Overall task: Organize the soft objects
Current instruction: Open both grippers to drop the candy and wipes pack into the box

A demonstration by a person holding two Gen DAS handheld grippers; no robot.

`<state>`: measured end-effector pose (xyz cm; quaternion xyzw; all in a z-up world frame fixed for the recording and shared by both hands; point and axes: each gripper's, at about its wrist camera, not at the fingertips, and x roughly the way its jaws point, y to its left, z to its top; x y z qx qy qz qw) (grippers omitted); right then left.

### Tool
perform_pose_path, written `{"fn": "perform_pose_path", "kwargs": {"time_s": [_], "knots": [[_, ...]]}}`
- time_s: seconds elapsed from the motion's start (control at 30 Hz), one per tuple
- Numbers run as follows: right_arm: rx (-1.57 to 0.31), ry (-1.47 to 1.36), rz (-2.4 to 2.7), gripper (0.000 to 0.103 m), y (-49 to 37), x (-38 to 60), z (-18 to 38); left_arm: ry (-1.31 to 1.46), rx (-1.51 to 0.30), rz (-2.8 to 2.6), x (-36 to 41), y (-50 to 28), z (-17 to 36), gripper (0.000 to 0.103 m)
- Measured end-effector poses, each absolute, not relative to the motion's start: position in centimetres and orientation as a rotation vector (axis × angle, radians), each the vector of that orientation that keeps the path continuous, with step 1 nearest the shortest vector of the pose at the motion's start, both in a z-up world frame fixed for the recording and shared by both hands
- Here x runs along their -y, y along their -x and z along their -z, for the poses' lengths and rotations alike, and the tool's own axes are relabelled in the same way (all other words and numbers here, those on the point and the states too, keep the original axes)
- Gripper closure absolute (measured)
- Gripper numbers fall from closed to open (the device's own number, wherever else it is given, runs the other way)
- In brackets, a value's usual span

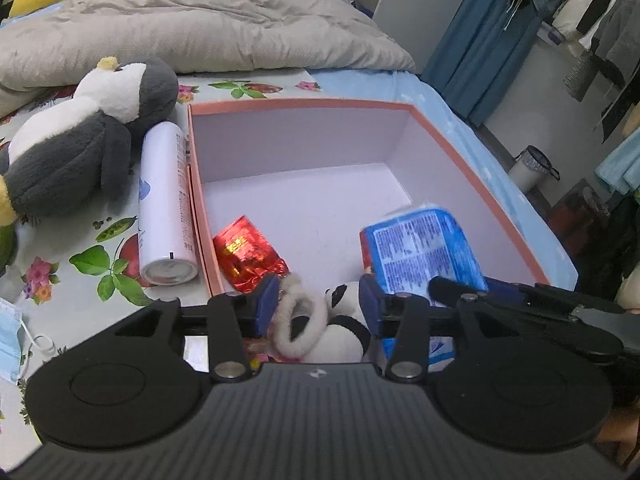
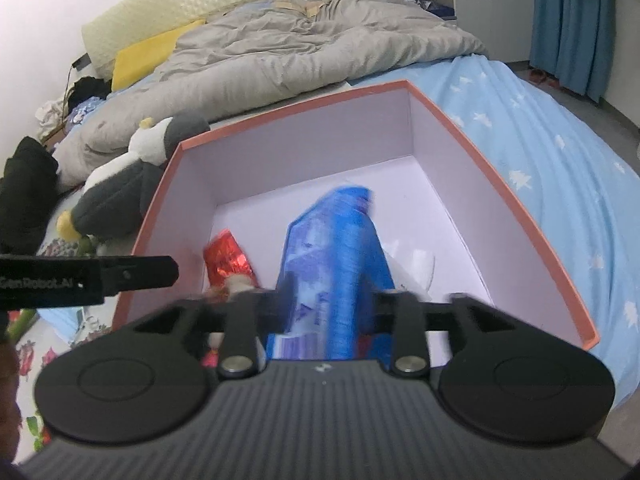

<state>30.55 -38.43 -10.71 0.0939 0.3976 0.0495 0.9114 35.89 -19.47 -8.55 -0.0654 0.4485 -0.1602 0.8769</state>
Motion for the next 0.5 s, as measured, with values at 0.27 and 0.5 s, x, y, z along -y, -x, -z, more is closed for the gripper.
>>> {"fn": "perform_pose_path", "kwargs": {"time_s": [0.27, 0.5], "knots": [[-0.770, -0.208, -0.119, 0.055, -28.4, 38.2, 8.5, 0.148, -0.864, 0.326, 18.1, -32.3, 5.4, 0.053], [-0.706, -0.196, -0.128, 0.055, -24.2, 37.1, 5.4, 0.173, -0.802, 0.328, 16.0, -26.2, 2.1, 0.053]]}}
